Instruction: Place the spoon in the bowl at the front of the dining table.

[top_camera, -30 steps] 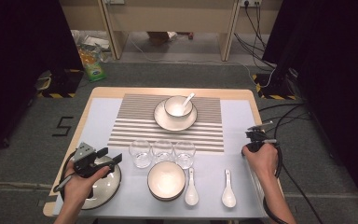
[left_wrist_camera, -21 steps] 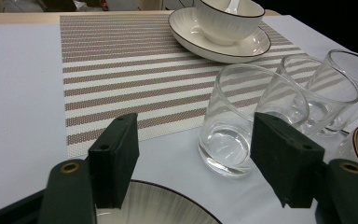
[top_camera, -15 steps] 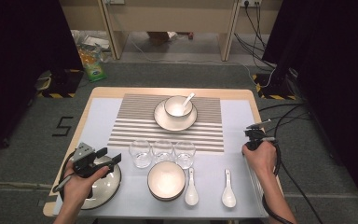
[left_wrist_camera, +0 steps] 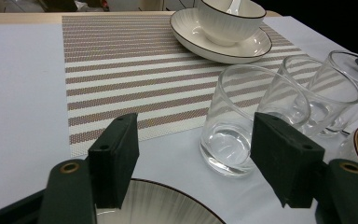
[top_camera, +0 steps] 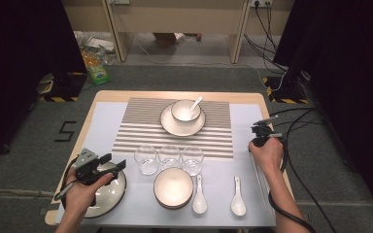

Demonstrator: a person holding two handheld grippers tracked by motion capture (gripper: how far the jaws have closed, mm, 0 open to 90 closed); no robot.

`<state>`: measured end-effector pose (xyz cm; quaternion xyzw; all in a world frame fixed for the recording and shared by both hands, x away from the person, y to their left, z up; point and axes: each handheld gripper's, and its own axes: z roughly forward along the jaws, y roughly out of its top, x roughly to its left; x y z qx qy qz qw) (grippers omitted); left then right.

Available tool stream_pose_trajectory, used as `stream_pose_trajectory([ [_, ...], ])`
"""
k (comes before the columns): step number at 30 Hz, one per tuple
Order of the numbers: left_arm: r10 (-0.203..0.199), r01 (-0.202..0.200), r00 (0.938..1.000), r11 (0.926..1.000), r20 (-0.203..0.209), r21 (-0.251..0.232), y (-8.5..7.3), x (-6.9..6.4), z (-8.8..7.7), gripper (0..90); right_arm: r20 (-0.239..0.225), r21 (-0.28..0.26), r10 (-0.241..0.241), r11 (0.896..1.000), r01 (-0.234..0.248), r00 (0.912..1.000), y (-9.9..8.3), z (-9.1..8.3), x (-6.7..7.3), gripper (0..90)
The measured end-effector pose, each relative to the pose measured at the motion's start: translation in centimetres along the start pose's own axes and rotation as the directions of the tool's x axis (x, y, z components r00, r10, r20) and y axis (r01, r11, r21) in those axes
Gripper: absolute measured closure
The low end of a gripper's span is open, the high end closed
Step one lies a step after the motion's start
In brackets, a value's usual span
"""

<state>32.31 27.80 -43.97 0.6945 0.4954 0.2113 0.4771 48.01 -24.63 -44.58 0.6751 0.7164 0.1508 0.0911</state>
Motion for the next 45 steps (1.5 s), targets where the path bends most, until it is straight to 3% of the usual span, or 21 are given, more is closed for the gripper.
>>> stream_pose_trajectory([
  [5,-0.004,0.004,1.0000,1.0000,-0.001,-0.002,0.0,0.1,0.0,32.0,0.005,-0.028,-0.004,1.000,0.004,1.0000,1.6,0.2,0.4,83.7],
  [20,-0.011,0.011,0.9999,0.9999,-0.001,0.000,-0.1,0.2,0.0,32.0,-0.001,-0.035,0.009,0.999,-0.009,1.0000,5.5,1.3,0.7,83.6],
  [45,-0.012,0.012,0.9999,0.9999,0.003,0.005,-0.2,0.1,0.2,31.9,0.012,-0.002,0.035,0.999,-0.035,0.9993,7.4,3.6,0.5,83.3],
])
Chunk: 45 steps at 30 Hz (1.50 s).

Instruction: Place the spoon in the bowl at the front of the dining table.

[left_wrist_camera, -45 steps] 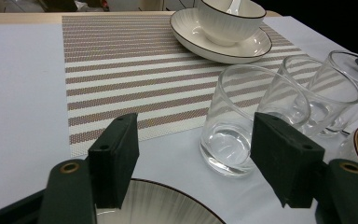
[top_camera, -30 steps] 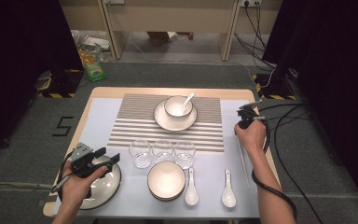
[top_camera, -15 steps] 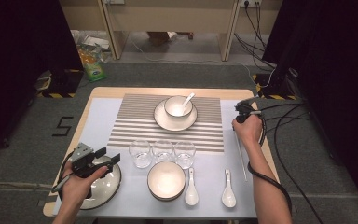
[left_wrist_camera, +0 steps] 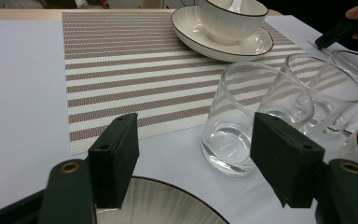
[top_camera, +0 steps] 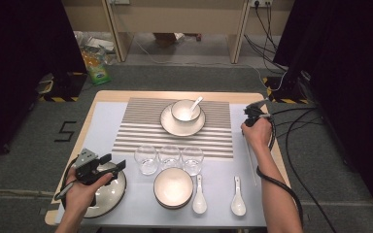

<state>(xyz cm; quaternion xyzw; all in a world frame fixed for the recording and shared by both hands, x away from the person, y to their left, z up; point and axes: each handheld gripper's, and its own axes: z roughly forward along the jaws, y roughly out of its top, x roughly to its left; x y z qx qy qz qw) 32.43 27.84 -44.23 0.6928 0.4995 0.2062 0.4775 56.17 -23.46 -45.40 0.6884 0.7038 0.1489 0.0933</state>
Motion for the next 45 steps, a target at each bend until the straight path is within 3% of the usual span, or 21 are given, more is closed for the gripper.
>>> stream_pose_trajectory([
  [11,-0.002,0.002,1.0000,1.0000,-0.002,0.004,-0.1,0.0,0.0,32.0,-0.024,-0.001,0.008,1.000,-0.009,0.9997,-0.1,-0.3,0.0,76.0],
  [17,-0.004,0.004,1.0000,1.0000,-0.002,0.001,-0.1,0.0,0.0,32.0,-0.023,0.026,0.003,1.000,-0.003,0.9997,-1.0,-1.6,-0.2,72.9],
  [28,-0.001,0.001,1.0000,1.0000,-0.003,0.001,0.0,0.1,-0.2,31.9,-0.034,0.100,-0.006,0.995,0.010,0.9994,-4.4,-3.7,-0.4,71.1],
  [45,-0.002,0.002,1.0000,1.0000,-0.007,-0.004,0.0,0.0,-0.3,31.9,-0.035,0.153,-0.031,0.987,0.036,0.9989,-10.0,-5.9,0.0,75.4],
])
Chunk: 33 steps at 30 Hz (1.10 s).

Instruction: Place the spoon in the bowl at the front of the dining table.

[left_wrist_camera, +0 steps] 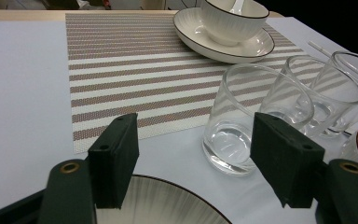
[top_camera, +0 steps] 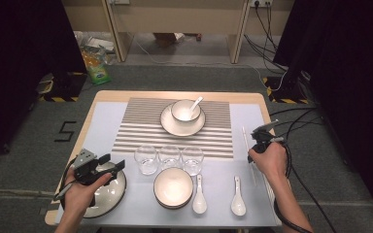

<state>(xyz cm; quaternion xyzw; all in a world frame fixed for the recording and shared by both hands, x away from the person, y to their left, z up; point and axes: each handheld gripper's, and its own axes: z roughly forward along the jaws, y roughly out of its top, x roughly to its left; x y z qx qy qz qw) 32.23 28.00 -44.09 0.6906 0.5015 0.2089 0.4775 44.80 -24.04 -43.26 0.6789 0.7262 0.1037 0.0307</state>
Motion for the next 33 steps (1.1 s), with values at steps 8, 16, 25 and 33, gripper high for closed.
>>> stream_pose_trajectory([
  [8,0.001,-0.001,1.0000,1.0000,0.000,-0.001,0.0,0.0,0.0,31.9,0.002,0.022,0.004,1.000,-0.004,1.0000,-1.8,0.1,0.2,76.6],
  [16,0.003,-0.003,1.0000,1.0000,-0.003,0.000,0.0,0.0,-0.1,31.9,0.002,0.043,0.016,0.999,-0.016,0.9999,-2.7,0.3,-0.1,78.4],
  [25,0.004,-0.004,1.0000,1.0000,0.003,-0.001,0.0,-0.1,0.0,31.9,0.009,0.053,0.018,0.998,-0.019,0.9998,-3.3,0.4,-0.2,80.8],
  [33,0.003,-0.003,1.0000,1.0000,0.003,0.002,0.0,-0.2,0.1,31.9,0.012,0.070,0.024,0.997,-0.025,0.9996,-3.7,0.8,-0.2,81.5],
])
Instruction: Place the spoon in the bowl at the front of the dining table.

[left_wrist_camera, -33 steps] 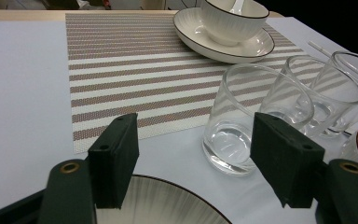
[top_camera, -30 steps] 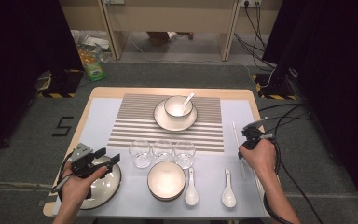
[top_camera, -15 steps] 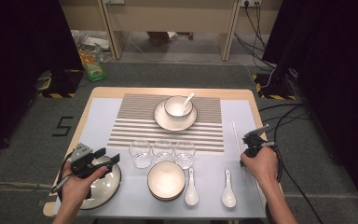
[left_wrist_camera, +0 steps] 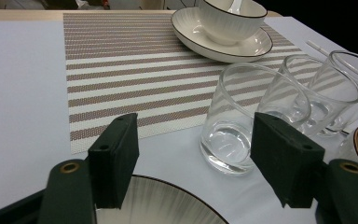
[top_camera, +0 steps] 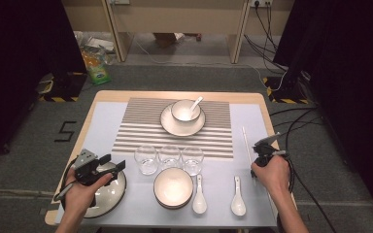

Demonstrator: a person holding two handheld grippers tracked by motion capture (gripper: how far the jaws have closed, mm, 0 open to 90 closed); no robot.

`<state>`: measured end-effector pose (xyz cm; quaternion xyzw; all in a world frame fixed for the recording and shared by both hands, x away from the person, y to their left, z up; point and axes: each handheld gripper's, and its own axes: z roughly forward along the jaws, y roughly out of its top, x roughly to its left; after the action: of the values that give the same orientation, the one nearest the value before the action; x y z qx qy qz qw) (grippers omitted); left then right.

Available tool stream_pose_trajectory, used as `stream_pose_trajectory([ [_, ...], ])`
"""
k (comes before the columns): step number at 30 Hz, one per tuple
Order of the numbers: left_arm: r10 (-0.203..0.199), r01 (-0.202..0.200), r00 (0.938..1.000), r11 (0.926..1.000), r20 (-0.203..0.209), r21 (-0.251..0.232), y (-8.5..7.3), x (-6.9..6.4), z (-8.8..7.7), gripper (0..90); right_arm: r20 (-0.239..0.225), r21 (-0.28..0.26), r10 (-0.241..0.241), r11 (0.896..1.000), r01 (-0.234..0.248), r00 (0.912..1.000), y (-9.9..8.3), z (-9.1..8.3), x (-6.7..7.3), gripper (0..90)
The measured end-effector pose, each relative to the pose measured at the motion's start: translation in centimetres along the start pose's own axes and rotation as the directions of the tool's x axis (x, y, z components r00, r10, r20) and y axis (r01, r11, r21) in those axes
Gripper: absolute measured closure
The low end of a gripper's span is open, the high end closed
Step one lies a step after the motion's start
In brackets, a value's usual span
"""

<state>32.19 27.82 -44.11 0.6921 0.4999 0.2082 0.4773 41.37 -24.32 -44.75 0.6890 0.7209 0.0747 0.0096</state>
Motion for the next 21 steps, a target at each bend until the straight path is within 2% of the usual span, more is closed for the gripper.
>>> stream_pose_trajectory([
  [14,-0.003,0.003,1.0000,1.0000,0.003,-0.003,0.00,0.03,0.02,31.9,0.029,0.017,0.012,1.000,-0.012,0.9995,0.12,0.14,0.39,85.4],
  [17,-0.005,0.005,1.0000,1.0000,0.004,-0.002,0.00,0.06,-0.01,31.9,0.030,0.017,-0.001,1.000,0.001,0.9996,0.18,0.17,0.24,85.9],
  [21,-0.005,0.005,1.0000,1.0000,0.004,-0.001,-0.01,0.06,0.00,31.9,0.035,0.029,0.012,0.999,-0.013,0.9993,0.33,0.17,0.44,86.1],
])
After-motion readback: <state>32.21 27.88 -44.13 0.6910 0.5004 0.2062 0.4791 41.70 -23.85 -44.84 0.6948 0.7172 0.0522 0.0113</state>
